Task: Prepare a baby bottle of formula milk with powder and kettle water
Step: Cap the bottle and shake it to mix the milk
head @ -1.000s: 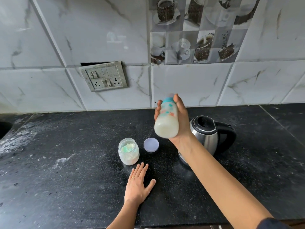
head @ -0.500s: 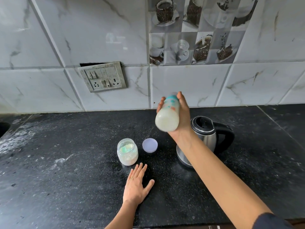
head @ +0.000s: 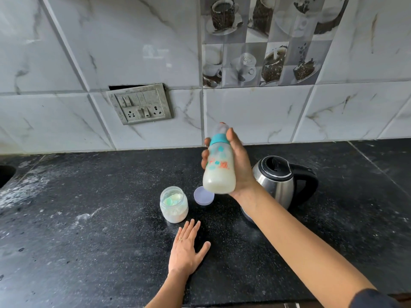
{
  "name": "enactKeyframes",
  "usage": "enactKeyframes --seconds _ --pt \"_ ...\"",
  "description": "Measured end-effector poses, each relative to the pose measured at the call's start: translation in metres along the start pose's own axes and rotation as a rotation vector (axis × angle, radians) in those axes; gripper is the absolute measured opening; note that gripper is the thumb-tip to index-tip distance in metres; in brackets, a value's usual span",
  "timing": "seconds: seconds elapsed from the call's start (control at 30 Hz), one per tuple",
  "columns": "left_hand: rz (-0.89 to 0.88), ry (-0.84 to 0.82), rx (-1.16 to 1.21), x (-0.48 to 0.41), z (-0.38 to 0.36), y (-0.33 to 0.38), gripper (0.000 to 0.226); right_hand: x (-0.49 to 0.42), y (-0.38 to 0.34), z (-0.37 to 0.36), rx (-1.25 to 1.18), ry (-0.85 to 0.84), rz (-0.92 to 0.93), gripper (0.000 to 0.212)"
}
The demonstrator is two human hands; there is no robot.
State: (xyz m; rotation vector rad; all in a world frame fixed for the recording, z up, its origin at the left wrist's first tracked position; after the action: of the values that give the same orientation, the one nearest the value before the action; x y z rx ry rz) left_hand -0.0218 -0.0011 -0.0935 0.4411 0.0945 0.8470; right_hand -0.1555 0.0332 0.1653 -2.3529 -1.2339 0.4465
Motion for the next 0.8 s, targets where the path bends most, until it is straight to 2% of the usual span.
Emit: enactKeyframes --seconds 0.1,0.17,0.27,0.37,0.4,0.53,0.67,0.8 --pt "0.001 -0.002 -0.006 0.0 -0.001 0.001 0.074 -0.004 -0.007 0.004 -0.124 0.074 0.008 0.043" --pt "0.007 -0.003 -0.004 0.0 -0.001 0.0 0.074 0.003 0.0 0.0 -0.038 0.02 -0.034 0.045" --pt "0.007 -0.003 -0.005 0.0 0.0 0.0 0.074 0.004 0.0 -0.001 0.057 -0.01 0.027 0.046" --pt "0.003 -0.001 -0.009 0.0 0.0 0.001 0.074 -0.006 -0.011 0.006 -0.168 0.099 0.067 0.041" --pt "0.005 -0.002 -0.004 0.0 0.0 0.001 0.074 -0.004 -0.01 0.007 -0.168 0.094 0.05 0.041" --pt "0.006 0.002 0.0 0.0 0.0 0.0 0.074 0.007 0.002 0.007 0.062 -0.008 0.04 0.034" --pt "0.003 0.006 -0.007 0.001 0.001 0.001 0.074 0.001 -0.011 0.003 -0.085 0.037 0.067 0.037" --pt "0.001 0.008 0.01 0.001 0.001 0.0 0.074 0.013 -0.001 0.007 0.079 -0.054 0.081 0.025"
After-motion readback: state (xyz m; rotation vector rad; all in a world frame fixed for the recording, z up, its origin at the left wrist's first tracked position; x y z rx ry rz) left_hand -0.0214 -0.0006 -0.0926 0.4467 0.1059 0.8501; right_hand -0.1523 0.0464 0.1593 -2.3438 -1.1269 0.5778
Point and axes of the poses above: each hand's wrist, its own x-axis away from the middle knuckle, its own z-axis out of the back of the hand, y = z × x, the point moved 5 cm from there along -x, towards the middle knuckle, and after that the axes turned 13 degrees about z, right-handed, at the moved point
